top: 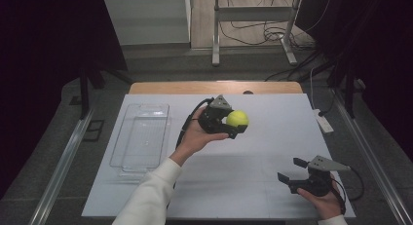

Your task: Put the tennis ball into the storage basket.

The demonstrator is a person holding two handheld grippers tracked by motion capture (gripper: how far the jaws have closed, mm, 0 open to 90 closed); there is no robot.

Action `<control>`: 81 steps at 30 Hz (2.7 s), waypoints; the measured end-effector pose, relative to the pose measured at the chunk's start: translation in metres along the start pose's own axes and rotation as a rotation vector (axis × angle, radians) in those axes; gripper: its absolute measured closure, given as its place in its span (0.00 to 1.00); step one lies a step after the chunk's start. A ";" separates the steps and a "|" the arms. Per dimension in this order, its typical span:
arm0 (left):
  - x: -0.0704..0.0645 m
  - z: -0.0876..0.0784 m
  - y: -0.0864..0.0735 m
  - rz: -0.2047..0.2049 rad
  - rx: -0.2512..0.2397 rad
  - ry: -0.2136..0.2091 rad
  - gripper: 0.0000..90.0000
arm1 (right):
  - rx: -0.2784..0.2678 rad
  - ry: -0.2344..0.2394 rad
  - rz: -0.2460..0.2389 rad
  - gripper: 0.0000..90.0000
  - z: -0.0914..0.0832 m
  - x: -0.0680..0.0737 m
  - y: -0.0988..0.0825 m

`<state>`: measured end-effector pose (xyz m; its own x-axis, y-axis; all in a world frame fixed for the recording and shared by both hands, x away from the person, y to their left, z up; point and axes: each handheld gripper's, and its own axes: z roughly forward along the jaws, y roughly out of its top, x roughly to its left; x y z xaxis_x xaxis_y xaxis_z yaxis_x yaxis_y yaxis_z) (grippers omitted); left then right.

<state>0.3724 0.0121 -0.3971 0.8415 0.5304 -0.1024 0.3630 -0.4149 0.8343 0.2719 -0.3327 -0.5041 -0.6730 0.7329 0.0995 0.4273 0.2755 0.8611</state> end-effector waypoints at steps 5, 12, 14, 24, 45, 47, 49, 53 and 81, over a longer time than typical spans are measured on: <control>0.002 -0.004 -0.001 -0.004 -0.012 0.008 0.29 | 0.001 -0.003 -0.001 0.11 0.000 0.000 0.000; 0.005 -0.009 -0.002 -0.011 -0.024 0.020 0.29 | 0.001 -0.005 0.000 0.11 0.000 0.000 0.000; 0.006 -0.011 -0.003 -0.015 -0.029 0.025 0.29 | 0.002 -0.006 0.000 0.11 0.000 0.000 0.000; 0.009 -0.020 -0.004 -0.018 -0.043 0.048 0.29 | -0.001 -0.007 -0.001 0.11 0.000 0.000 0.000; 0.016 -0.033 -0.007 -0.030 -0.066 0.075 0.29 | -0.001 -0.007 -0.004 0.11 0.000 0.002 0.001; 0.016 -0.034 -0.007 -0.031 -0.071 0.077 0.29 | -0.003 -0.005 -0.004 0.11 0.000 0.002 0.001; 0.016 -0.035 -0.007 -0.031 -0.078 0.079 0.29 | -0.003 -0.005 -0.005 0.11 0.000 0.002 0.002; 0.017 -0.036 -0.007 -0.032 -0.080 0.082 0.29 | -0.002 -0.008 -0.005 0.11 0.000 0.002 0.002; 0.030 -0.054 -0.010 -0.048 -0.103 0.133 0.29 | -0.006 -0.012 -0.006 0.11 0.000 0.002 0.002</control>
<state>0.3718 0.0721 -0.3791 0.7613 0.6438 -0.0770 0.3531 -0.3120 0.8820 0.2713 -0.3309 -0.5020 -0.6683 0.7386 0.0887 0.4198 0.2761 0.8646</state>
